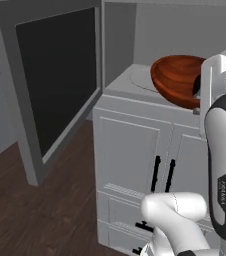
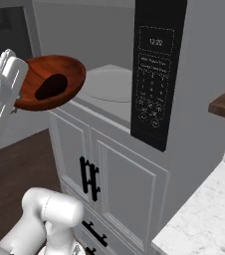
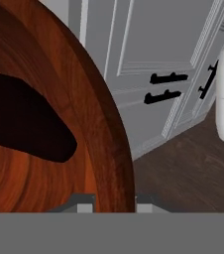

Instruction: Pick the avocado from the sink and place it in the bowl. Then pick the bowl and place it in the microwave. Then close the microwave door and press the start button.

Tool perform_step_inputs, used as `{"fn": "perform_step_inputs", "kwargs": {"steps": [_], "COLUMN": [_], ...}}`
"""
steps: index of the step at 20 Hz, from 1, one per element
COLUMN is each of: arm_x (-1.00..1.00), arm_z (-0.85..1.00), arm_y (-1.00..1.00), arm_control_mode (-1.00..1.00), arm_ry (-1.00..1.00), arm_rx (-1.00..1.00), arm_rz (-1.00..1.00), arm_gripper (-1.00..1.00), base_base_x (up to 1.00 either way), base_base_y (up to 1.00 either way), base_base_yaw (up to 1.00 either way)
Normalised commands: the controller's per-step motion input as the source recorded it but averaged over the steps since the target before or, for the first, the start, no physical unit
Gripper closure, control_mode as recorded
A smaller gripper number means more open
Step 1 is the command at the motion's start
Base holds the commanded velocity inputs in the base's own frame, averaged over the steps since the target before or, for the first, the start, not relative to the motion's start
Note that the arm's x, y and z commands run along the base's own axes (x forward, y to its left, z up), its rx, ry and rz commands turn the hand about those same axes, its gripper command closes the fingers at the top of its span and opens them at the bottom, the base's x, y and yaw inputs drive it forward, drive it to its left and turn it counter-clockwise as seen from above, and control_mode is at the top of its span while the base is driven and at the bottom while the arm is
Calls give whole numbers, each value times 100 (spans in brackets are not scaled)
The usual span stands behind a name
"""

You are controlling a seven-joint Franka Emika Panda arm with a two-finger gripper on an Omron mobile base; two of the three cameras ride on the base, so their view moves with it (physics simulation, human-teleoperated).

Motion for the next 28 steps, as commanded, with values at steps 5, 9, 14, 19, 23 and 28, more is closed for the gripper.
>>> {"fn": "perform_step_inputs", "kwargs": {"steps": [5,9,14,19,23,28], "arm_x": [0,0,0,-6,32,33], "arm_z": [0,0,0,26,1,0], "arm_y": [0,0,0,0,-19,-30], "arm_control_mode": [100,100,100,-100,-100,-100], "arm_ry": [0,0,0,-9,0,-2], "arm_rx": [0,0,0,-5,0,0], "arm_rz": [0,0,0,0,-8,-12], "arm_gripper": [100,100,100,100,100,100], "base_base_x": [22,2,0,0,0,0], "base_base_y": [-2,0,8,0,0,0], "base_base_yaw": [34,35,15,0,0,0]}}
